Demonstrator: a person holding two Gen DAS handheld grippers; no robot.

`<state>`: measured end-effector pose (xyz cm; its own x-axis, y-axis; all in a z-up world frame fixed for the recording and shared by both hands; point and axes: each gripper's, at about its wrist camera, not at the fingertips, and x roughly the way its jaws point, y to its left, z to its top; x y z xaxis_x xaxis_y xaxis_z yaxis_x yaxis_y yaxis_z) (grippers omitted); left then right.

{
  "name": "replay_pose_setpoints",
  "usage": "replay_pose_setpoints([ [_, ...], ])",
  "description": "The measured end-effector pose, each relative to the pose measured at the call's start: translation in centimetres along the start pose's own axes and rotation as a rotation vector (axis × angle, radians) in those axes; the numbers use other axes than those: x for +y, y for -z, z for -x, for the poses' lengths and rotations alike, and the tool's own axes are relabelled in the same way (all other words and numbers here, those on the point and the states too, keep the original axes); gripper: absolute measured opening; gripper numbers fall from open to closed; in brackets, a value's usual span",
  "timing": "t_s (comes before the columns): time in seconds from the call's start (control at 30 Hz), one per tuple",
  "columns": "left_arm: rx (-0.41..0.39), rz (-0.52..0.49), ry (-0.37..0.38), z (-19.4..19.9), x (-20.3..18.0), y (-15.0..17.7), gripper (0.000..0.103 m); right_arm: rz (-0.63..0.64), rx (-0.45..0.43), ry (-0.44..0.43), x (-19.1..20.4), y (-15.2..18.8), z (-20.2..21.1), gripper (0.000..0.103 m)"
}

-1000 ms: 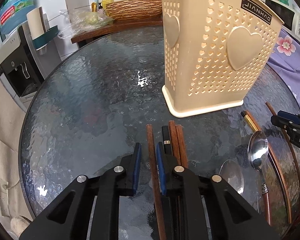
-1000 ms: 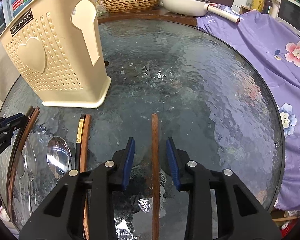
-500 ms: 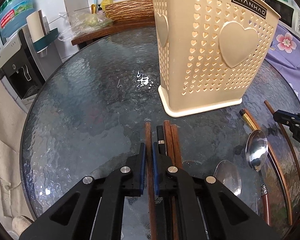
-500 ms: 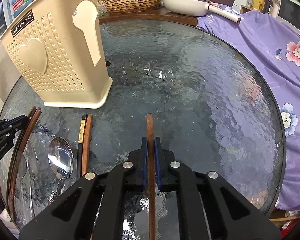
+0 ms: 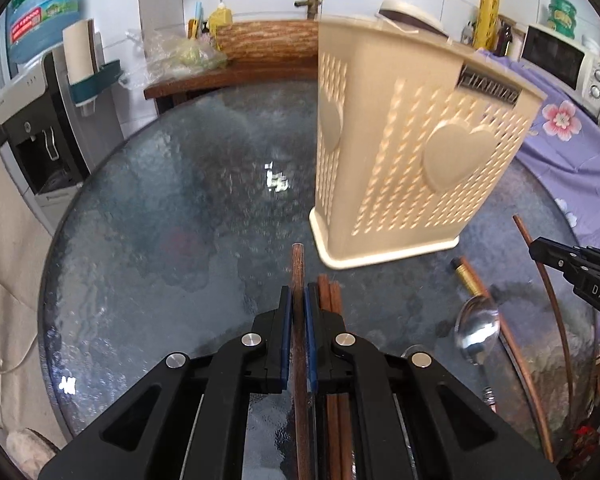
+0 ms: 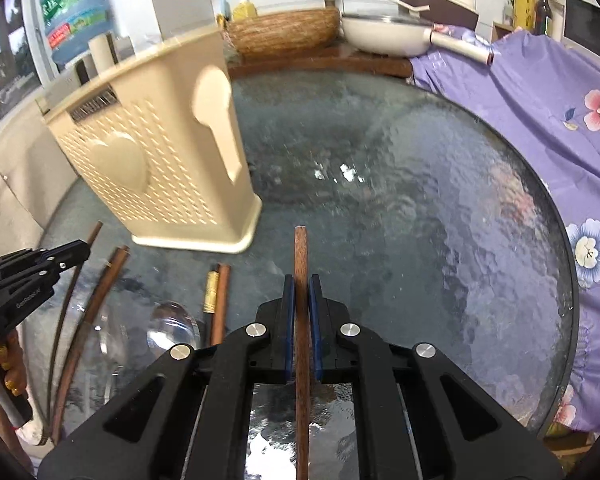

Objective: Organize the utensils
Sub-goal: 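Close both grippers on their chopsticks and lift them off the table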

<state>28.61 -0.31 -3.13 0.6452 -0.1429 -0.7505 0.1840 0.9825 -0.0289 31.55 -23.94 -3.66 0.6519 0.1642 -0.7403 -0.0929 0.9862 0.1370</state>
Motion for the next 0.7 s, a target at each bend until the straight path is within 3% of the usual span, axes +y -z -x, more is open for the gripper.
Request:
replay_pose_setpoints([
  [0.7,-0.23,0.0,0.05,10.1,-0.1,-1.8,0.006,0.066,-0.224,-0.125,2.4,-1.0,11.1,0.007],
])
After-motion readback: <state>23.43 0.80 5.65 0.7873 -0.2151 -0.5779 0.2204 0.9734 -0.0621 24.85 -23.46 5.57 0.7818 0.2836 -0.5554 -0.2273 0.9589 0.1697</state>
